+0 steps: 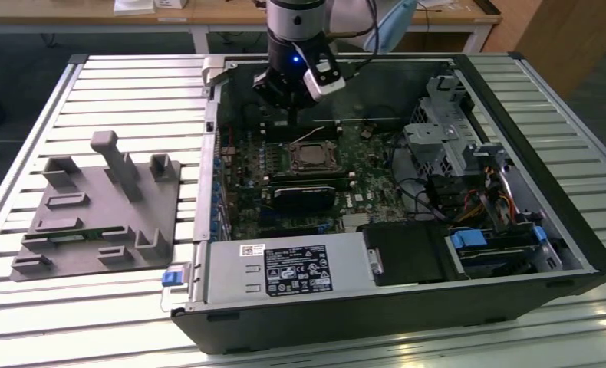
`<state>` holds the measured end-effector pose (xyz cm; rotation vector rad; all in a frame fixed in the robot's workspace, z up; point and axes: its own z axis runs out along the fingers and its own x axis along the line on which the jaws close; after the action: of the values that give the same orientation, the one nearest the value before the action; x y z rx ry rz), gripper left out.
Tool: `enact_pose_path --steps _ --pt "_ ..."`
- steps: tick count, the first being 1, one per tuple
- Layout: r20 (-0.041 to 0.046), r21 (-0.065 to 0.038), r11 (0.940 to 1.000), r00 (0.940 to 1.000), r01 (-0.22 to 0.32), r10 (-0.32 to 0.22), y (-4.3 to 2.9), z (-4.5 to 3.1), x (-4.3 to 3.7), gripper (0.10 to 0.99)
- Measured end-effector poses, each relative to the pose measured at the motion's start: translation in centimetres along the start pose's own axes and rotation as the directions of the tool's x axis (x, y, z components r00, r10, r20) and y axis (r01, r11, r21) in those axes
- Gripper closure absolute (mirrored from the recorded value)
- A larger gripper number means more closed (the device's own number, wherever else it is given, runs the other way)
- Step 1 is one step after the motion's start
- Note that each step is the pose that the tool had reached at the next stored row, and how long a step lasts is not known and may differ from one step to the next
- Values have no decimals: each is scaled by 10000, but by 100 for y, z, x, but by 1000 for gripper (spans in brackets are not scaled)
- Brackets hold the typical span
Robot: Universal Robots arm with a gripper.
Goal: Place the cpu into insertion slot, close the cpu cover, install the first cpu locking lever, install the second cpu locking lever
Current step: 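Install the first cpu locking lever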
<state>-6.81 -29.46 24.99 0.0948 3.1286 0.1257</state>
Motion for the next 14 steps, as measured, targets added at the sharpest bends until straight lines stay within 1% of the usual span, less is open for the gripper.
enact_pose_path --steps 1,5,7,11,14 --pt "0 -3 10000 10000 46 -46 0 4 0 980" --pt "-33 -5 9977 9977 677 -677 -3 26 -1 980" --pt "-37 -7 9971 9971 758 -758 -3 46 -16 980" --pt "-42 -9 9966 9966 827 -827 -1 74 -92 980" --pt "-46 -8 9963 9963 856 -856 0 91 -123 980"
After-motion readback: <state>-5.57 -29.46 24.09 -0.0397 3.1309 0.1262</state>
